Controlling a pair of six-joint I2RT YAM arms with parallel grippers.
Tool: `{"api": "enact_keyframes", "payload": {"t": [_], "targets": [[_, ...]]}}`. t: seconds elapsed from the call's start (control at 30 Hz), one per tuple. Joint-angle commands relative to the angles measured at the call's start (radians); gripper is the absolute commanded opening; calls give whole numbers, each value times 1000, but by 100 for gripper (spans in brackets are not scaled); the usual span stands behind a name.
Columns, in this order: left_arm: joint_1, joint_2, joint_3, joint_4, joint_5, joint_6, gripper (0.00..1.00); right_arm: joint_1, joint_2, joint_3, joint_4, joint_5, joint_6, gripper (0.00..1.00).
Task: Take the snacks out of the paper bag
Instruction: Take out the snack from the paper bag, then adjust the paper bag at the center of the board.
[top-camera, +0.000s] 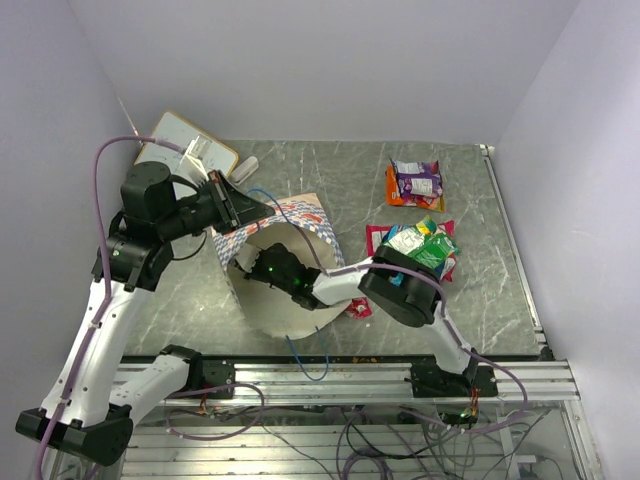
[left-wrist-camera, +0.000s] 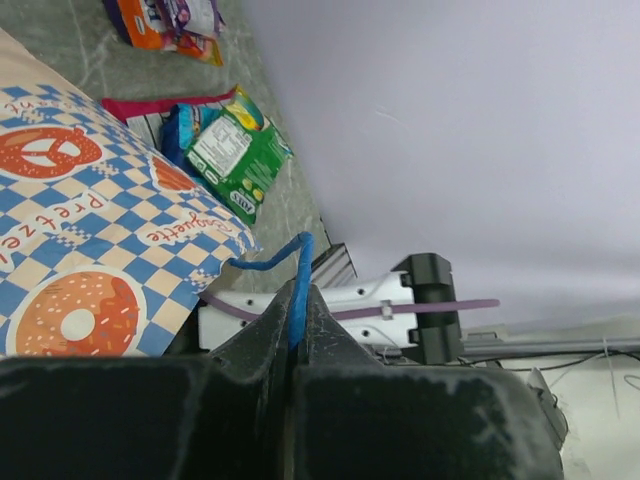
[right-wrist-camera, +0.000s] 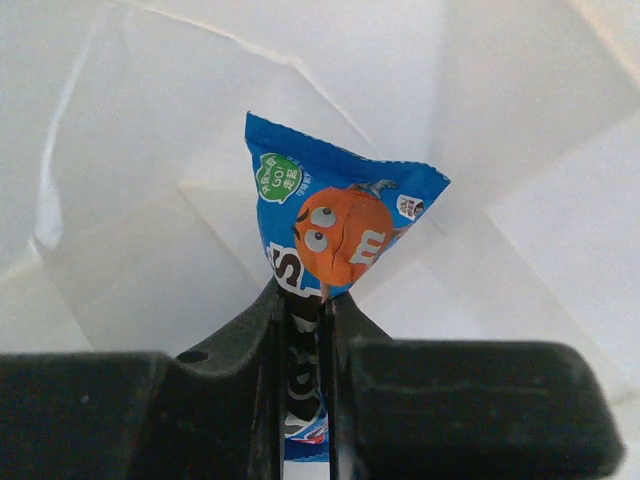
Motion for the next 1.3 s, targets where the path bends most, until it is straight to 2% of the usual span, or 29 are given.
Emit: {"api": "enact_keyframes", "payload": {"t": [0.0,0.1,0.33,0.57,0.7,0.77,0.83,0.97,1.1,1.27], "targets": [[-9,-8,49,-18,-88,33,7,5,-142,-64,-50,-29,29,3],[-9,-6,53,-22,-136,40,7,11,-247,-120,-102,-52,60,0],[-9,1,46,9,-226,29,7,38,-470,-230,-254,-114,105,0],[-9,43,67,32,-276,43,7,46,-757,-250,-458,-123,38,0],[-9,89,125,-12,-330,75,7,45,-925,-235,-633,-129,-26,0],[-8,120,150,-8,-313,79,7,46,-1002,-225,-699,-125,-56,0],[-9,150,174,11,-277,63,7,45,-1086,-212,-736,-85,-55,0],[-9,177,149,184,-167,-68,7,44,-1210,-153,-764,81,-32,0],[-9,201,147,267,-123,-193,7,42,-1208,-19,-851,334,13,0],[-12,238,171,353,-86,-301,7,-7,-1222,-9,-770,505,-1,0]]}}
